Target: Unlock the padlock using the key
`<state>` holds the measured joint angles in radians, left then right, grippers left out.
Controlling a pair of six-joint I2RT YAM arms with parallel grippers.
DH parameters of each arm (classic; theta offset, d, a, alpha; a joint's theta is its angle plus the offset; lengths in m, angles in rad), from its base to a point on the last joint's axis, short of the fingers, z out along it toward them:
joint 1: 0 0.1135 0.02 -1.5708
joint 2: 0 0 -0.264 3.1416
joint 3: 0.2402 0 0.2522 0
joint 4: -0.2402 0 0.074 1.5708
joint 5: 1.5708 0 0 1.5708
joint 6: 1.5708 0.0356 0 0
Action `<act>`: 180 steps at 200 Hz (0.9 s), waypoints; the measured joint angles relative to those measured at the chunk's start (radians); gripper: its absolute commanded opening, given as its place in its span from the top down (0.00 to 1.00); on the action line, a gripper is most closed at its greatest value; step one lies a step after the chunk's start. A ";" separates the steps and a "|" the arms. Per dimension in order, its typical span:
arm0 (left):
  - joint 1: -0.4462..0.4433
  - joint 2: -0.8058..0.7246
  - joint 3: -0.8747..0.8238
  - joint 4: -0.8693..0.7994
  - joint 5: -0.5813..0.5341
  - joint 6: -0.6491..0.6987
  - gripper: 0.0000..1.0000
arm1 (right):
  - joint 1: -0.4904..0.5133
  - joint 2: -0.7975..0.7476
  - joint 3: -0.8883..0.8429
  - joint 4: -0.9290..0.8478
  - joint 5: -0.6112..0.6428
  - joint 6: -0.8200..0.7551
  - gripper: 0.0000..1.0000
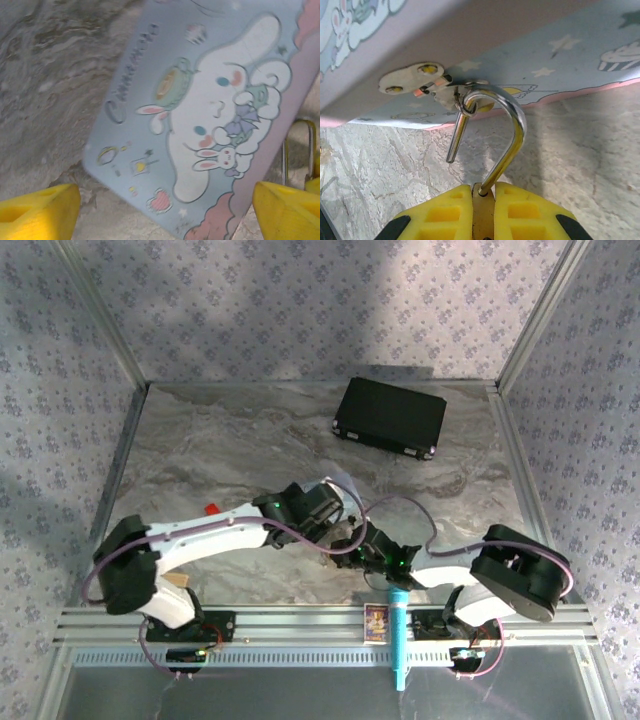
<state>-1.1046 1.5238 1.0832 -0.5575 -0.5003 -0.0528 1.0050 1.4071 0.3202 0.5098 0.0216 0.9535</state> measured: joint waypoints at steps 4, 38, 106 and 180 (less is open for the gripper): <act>-0.004 0.014 0.001 -0.001 0.002 0.016 0.16 | -0.002 -0.004 -0.003 0.001 0.000 0.000 0.97; -0.024 0.061 0.001 -0.023 0.005 0.075 0.23 | -0.029 -0.013 -0.028 0.035 -0.011 0.005 0.98; -0.062 0.156 -0.005 -0.026 -0.072 0.085 0.45 | -0.089 0.018 -0.037 0.121 -0.066 0.028 0.99; -0.067 0.156 -0.021 -0.012 -0.109 0.071 0.50 | -0.175 0.009 -0.037 0.150 -0.126 0.053 1.00</act>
<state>-1.1717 1.6794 1.0618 -0.5697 -0.6090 0.0177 0.8299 1.4162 0.2832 0.6598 -0.1043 1.0061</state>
